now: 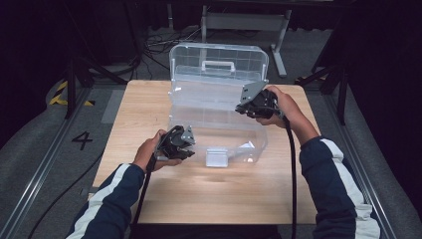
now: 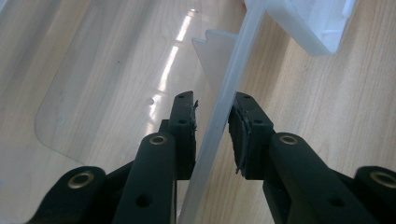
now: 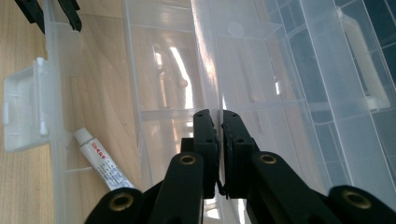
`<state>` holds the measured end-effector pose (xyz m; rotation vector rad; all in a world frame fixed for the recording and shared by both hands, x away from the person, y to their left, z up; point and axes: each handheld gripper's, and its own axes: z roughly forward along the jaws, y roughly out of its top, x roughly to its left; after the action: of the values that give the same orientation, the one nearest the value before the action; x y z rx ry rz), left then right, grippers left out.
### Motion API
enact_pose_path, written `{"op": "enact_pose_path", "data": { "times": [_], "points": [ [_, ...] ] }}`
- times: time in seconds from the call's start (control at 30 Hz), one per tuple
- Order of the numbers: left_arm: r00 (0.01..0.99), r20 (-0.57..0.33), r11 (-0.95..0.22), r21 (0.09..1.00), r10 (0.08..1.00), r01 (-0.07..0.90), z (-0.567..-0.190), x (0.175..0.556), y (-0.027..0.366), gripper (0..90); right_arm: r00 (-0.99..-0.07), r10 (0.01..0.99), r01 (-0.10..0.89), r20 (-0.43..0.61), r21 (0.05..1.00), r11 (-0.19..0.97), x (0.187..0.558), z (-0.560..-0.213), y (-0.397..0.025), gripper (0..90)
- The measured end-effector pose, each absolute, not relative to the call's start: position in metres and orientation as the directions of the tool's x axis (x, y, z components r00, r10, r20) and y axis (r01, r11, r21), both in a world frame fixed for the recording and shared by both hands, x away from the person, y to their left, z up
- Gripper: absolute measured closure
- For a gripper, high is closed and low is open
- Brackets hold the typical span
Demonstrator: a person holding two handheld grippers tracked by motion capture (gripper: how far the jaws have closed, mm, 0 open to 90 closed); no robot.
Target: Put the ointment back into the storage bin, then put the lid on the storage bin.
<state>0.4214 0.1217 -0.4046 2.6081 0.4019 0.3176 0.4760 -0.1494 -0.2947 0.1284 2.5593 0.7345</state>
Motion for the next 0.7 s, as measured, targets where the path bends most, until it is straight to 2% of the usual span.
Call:
{"op": "enact_pose_path", "data": {
  "times": [0.7],
  "points": [
    [0.924, 0.159, -0.838, 0.495, 0.348, 0.23, -0.4049, 0.4296, 0.1183, 71.6, -0.884, 0.215, -0.035, -0.416, 0.516, 0.856, 0.4827, -0.2969, -0.1512, 86.0]
  ]
}}
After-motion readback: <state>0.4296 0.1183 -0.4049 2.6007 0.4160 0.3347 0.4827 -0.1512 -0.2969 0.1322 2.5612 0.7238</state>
